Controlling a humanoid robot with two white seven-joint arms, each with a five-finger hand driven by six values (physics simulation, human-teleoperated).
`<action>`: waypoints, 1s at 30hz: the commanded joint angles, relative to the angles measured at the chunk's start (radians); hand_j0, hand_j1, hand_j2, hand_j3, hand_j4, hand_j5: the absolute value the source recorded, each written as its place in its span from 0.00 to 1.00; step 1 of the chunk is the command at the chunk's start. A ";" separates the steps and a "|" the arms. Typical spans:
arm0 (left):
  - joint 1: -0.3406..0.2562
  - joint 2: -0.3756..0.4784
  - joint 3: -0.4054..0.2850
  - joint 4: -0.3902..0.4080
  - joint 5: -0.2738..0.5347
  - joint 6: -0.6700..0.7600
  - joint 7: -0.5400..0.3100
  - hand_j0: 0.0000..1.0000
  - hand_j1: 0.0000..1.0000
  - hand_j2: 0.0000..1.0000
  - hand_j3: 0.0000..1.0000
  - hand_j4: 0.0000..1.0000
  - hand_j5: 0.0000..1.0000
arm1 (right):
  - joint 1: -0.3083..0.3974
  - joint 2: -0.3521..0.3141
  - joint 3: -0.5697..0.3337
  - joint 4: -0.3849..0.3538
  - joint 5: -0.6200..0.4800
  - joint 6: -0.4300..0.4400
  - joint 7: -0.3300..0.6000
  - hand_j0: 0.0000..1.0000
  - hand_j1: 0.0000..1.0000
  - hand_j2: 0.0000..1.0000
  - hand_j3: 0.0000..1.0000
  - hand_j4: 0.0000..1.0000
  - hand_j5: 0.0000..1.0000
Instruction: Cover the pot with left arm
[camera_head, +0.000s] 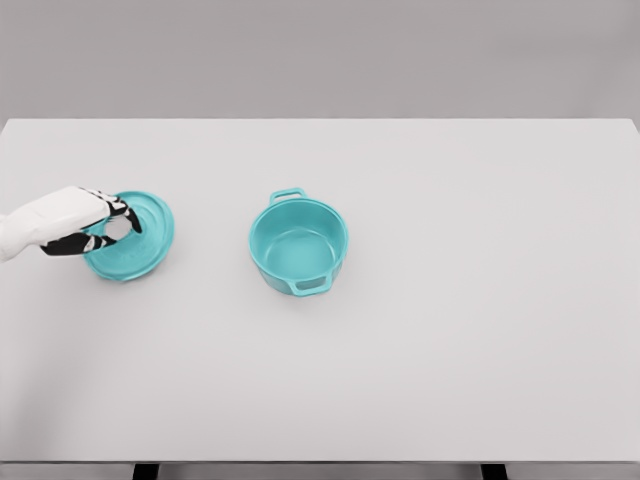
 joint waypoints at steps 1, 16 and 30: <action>0.000 0.001 0.006 -0.017 0.007 0.003 0.000 0.55 0.55 0.55 0.55 0.55 0.55 | -0.002 0.000 0.000 0.002 0.000 0.000 0.000 1.00 1.00 1.00 1.00 1.00 1.00; 0.000 0.001 0.004 -0.152 0.008 0.003 0.000 0.55 0.55 0.55 0.55 0.55 0.55 | 0.000 0.000 0.000 0.000 0.000 0.000 0.000 1.00 1.00 1.00 1.00 1.00 1.00; -0.008 -0.003 0.003 -0.224 0.057 0.003 0.000 0.55 0.55 0.55 0.55 0.55 0.55 | 0.000 0.000 0.000 0.002 0.000 0.000 0.000 1.00 1.00 1.00 1.00 1.00 1.00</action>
